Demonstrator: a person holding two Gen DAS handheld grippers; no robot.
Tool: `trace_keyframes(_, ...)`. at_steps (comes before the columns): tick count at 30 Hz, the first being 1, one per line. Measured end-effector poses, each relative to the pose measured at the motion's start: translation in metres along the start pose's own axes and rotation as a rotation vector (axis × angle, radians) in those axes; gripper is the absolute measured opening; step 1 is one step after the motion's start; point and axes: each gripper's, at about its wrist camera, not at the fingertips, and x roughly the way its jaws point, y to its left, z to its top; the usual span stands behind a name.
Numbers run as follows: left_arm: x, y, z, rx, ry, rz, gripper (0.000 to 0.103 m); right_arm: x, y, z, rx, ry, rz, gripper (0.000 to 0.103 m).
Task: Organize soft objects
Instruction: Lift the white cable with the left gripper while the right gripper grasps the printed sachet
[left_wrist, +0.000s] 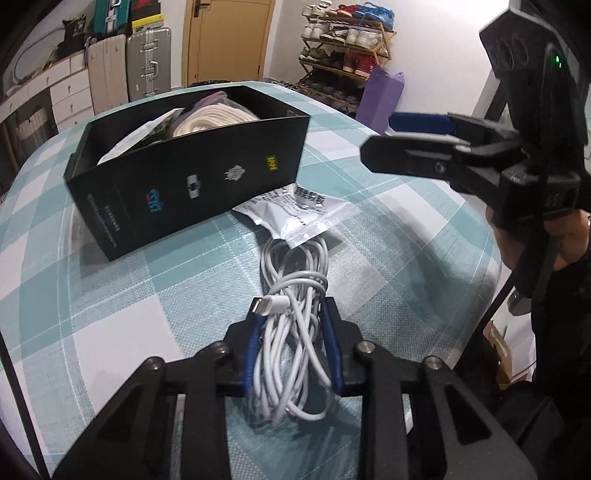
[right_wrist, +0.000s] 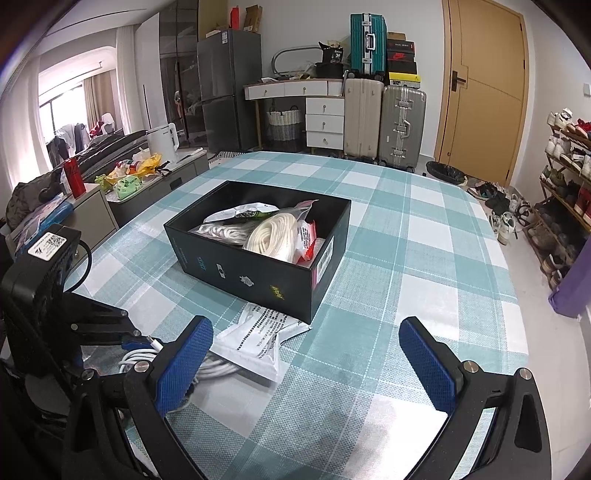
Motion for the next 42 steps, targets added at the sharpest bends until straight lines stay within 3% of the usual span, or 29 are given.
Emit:
trace_keyframes(19,-0.021,0.043,-0.013,-0.118,-0.054,0.102,0.027,0.034,0.007,-0.007,0.036,0.075,0.040,0.102)
trace_keyframes(30,-0.032,0.062,-0.012,-0.170,-0.130,0.107,0.027,0.076,0.024,-0.012,0.077,0.186,0.060,0.102)
trace_keyframes(42,-0.035,0.068,-0.013,-0.187,-0.159,0.099,0.027,0.100,0.043,-0.006,0.064,0.228,0.034,0.102)
